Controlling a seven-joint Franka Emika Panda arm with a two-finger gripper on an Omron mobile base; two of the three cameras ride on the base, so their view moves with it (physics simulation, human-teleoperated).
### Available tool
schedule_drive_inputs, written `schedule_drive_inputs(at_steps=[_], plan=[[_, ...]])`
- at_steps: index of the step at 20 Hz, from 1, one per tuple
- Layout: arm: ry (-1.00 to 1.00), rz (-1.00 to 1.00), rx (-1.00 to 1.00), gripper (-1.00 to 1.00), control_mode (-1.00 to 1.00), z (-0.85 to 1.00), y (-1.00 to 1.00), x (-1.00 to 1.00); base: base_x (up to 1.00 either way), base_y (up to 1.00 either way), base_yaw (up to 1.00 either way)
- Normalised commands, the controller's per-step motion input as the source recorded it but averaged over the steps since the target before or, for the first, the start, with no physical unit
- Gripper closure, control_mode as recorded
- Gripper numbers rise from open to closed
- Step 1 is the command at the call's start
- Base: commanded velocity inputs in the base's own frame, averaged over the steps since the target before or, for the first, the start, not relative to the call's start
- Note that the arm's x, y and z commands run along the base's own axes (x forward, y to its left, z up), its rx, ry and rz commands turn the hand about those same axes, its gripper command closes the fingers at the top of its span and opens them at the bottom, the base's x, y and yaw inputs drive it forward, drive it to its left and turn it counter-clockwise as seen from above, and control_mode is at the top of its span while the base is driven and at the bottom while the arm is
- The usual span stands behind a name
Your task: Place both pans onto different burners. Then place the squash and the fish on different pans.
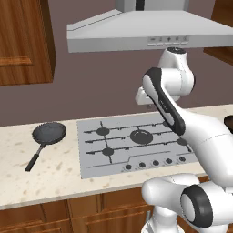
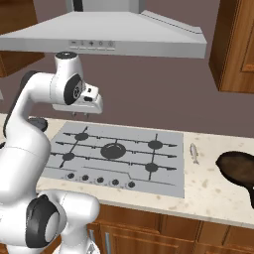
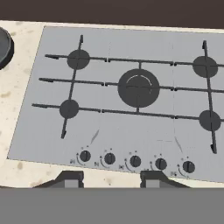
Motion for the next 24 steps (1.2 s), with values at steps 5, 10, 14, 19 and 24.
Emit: schedule_drive_inputs(at_steps=[5, 10, 14, 19, 24], plan=[[0.00, 0.00, 0.00, -1.00, -1.00, -0.06, 0.01, -0.07, 0.00, 0.00, 0.00], [0.07, 0.00, 0.03, -1.00, -1.00, -0.27, 0.00, -0.17, 0.00, 0.00, 0.00], [0.12, -0.02, 0.12, -1.00, -1.00, -0.38, 0.02, -0.18, 0.00, 0.00, 0.00], [0.06, -0.01, 0.05, -1.00, -1.00, -0.22, 0.07, -0.16, 0.00, 0.00, 0.00], [0.00, 0.00, 0.00, -1.00, -1.00, 0.00, 0.12, -0.38, 0.00, 0.00, 0.00]])
